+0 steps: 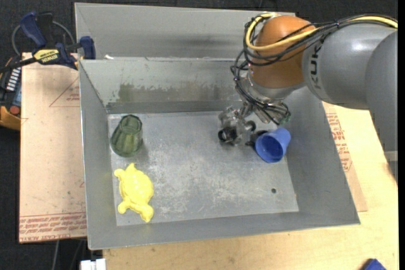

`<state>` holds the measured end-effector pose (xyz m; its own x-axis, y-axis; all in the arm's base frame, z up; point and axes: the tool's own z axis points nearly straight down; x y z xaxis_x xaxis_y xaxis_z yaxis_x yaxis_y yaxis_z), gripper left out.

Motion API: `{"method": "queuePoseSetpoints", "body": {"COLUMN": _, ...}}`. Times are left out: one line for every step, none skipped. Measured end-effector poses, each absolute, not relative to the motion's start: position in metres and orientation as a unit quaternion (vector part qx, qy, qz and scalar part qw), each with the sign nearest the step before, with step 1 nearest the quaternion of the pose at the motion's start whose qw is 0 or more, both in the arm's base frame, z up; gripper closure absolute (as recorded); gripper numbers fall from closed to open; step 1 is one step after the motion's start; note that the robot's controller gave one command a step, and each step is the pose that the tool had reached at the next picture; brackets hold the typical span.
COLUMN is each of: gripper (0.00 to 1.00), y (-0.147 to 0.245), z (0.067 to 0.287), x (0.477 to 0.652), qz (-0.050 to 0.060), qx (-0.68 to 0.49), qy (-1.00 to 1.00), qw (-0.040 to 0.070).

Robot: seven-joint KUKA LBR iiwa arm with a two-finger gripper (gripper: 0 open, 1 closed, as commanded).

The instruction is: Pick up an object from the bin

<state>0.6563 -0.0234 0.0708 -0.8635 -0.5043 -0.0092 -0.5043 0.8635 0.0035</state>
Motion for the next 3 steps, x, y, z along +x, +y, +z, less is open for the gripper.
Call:
{"method": "queuePoseSetpoints", "body": {"gripper": 1.00, "y": -0.023, "z": 0.075, "x": 0.655, "qz": 0.003, "qx": -0.261, "qy": 0.965, "qw": 0.003}}
{"method": "queuePoseSetpoints", "body": {"gripper": 1.00, "y": -0.023, "z": 0.081, "x": 0.656, "qz": 0.003, "qx": -0.261, "qy": 0.965, "qw": 0.004}}
{"method": "queuePoseSetpoints", "body": {"gripper": 1.00, "y": -0.023, "z": 0.088, "x": 0.655, "qz": 0.004, "qx": -0.261, "qy": 0.965, "qw": 0.003}}
